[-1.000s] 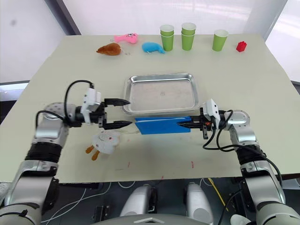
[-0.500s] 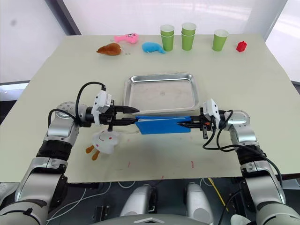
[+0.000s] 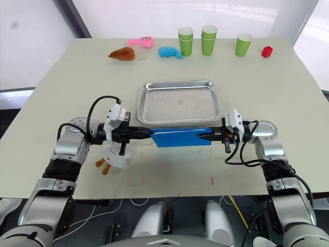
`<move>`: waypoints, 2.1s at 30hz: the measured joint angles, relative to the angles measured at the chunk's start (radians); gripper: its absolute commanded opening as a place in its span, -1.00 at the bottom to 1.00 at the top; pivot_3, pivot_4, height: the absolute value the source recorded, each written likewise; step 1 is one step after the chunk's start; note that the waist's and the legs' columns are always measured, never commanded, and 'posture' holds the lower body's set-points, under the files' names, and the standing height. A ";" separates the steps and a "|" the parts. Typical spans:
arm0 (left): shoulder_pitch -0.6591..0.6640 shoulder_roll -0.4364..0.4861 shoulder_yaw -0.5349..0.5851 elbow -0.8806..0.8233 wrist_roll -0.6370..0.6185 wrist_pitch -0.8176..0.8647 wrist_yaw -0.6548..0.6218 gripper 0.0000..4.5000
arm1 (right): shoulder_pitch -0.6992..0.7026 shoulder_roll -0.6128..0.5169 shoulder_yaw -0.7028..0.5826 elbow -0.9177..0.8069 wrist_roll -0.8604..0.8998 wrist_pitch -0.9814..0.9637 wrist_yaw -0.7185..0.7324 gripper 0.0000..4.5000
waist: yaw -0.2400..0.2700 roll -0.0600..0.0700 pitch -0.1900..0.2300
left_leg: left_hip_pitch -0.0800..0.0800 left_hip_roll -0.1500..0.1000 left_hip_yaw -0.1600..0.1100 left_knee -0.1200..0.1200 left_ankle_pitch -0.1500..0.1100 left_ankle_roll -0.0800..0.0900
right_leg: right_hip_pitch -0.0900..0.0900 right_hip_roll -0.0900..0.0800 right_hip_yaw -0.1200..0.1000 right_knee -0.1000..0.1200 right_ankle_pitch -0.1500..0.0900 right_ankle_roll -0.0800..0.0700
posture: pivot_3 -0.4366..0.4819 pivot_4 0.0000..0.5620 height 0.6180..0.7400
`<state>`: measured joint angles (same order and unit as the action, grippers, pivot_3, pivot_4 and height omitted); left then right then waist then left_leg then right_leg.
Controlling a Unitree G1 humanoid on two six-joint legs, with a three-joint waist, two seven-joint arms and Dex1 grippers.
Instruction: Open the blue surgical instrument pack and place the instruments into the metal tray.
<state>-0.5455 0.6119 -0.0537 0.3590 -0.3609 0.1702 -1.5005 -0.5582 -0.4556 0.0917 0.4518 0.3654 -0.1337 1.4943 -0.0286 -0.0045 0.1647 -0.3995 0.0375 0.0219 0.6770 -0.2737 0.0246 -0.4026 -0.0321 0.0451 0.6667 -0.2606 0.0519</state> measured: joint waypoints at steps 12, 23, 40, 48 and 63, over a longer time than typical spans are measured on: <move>0.018 -0.023 0.000 -0.018 0.005 -0.047 0.005 0.68 | 0.000 0.001 0.003 -0.002 -0.001 0.000 0.006 -1.00 | -0.001 0.000 0.000 | 0.000 0.000 0.000 0.000 0.000 0.000 | 0.000 0.000 0.000 0.000 0.000 0.000 | -0.05 -0.47 1.00; -0.001 -0.053 -0.003 0.047 0.017 -0.089 0.002 -0.66 | 0.002 0.001 0.003 -0.006 -0.001 0.000 -0.001 -1.00 | -0.001 0.000 0.000 | 0.000 0.000 0.000 0.000 0.000 0.000 | 0.000 0.000 0.000 0.000 0.000 0.000 | -0.05 -0.47 1.00; 0.005 -0.061 -0.004 0.016 0.004 -0.019 0.000 -1.00 | 0.024 -0.020 0.001 -0.040 0.005 0.049 -0.021 -0.45 | 0.000 0.000 0.000 | 0.000 0.000 0.000 0.000 0.000 0.000 | 0.000 0.000 0.000 0.000 0.000 0.000 | -0.05 -0.47 1.00; 0.007 -0.071 -0.015 0.005 0.004 -0.017 -0.001 -1.00 | 0.043 -0.054 -0.012 -0.062 0.005 0.086 -0.024 0.96 | 0.000 0.000 0.000 | 0.000 0.000 0.000 0.000 0.000 0.000 | 0.000 0.000 0.000 0.000 0.000 0.000 | -0.05 -0.47 1.00; 0.001 -0.086 -0.035 0.025 0.004 -0.034 -0.025 -1.00 | 0.169 -0.309 -0.211 -0.485 0.451 0.842 -0.161 0.72 | 0.017 0.000 0.000 | -0.001 0.000 -0.002 0.003 0.000 0.000 | 0.001 0.000 -0.001 0.000 0.000 0.000 | -0.05 -0.47 1.00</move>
<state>-0.5441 0.5260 -0.0885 0.3841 -0.3571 0.1361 -1.5256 -0.3893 -0.7644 -0.1196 -0.0334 0.8169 0.7082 1.3329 -0.0116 -0.0049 0.1647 -0.4000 0.0373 0.0202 0.6797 -0.2738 0.0248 -0.4011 -0.0319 0.0441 0.6669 -0.2607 0.0520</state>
